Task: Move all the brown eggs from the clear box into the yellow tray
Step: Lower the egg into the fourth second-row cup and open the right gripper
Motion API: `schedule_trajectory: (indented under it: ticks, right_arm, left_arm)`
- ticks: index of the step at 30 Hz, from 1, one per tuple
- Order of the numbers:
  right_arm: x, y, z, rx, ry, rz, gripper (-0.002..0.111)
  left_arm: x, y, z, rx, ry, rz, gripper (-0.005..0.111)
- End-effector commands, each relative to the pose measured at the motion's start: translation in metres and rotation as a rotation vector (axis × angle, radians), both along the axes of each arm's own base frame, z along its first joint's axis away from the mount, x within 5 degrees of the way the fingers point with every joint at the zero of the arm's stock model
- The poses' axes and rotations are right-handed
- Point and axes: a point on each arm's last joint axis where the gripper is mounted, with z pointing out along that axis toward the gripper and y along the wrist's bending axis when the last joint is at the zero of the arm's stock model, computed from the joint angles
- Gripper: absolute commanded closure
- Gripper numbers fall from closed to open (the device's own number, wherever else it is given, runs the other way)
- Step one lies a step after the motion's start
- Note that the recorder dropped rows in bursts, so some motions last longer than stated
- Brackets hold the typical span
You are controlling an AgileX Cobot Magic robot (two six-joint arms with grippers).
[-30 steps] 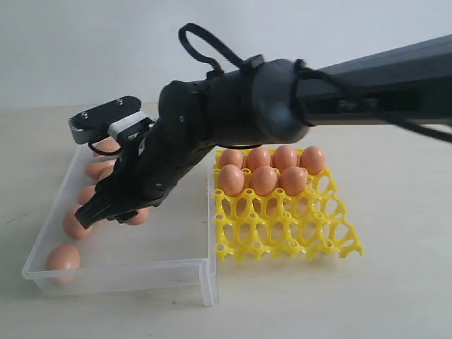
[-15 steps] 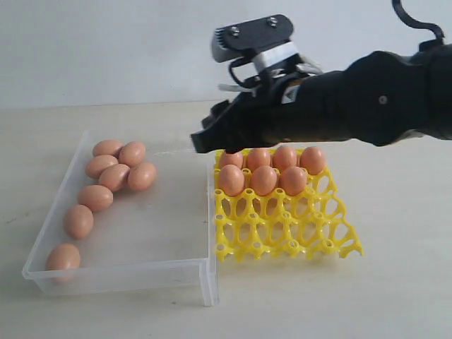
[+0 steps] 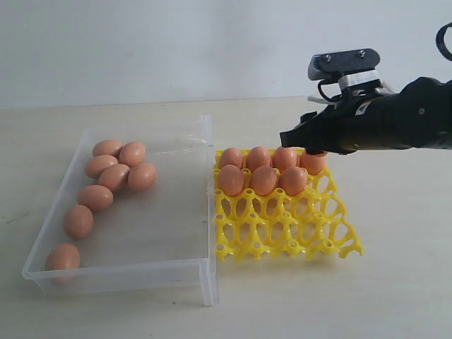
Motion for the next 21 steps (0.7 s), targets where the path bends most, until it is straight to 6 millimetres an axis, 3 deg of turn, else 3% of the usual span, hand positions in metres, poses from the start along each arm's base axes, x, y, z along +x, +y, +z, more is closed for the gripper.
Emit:
schedule_trajectory:
  ticks: [1,9,21]
  right_arm:
    - [0.009,-0.007,-0.021,-0.017,0.013,-0.033,0.108]
    - [0.013,-0.012,-0.041,-0.027,0.052,-0.058,0.108]
    - [0.015,-0.013,-0.053,-0.039,0.069,-0.062,0.108]
  left_arm:
    - [0.0,0.0,0.002,0.0,-0.013,0.001,0.107]
    - [0.0,0.0,0.002,0.0,-0.013,0.001,0.107]
    - [0.0,0.0,0.002,0.0,-0.013,0.001,0.107]
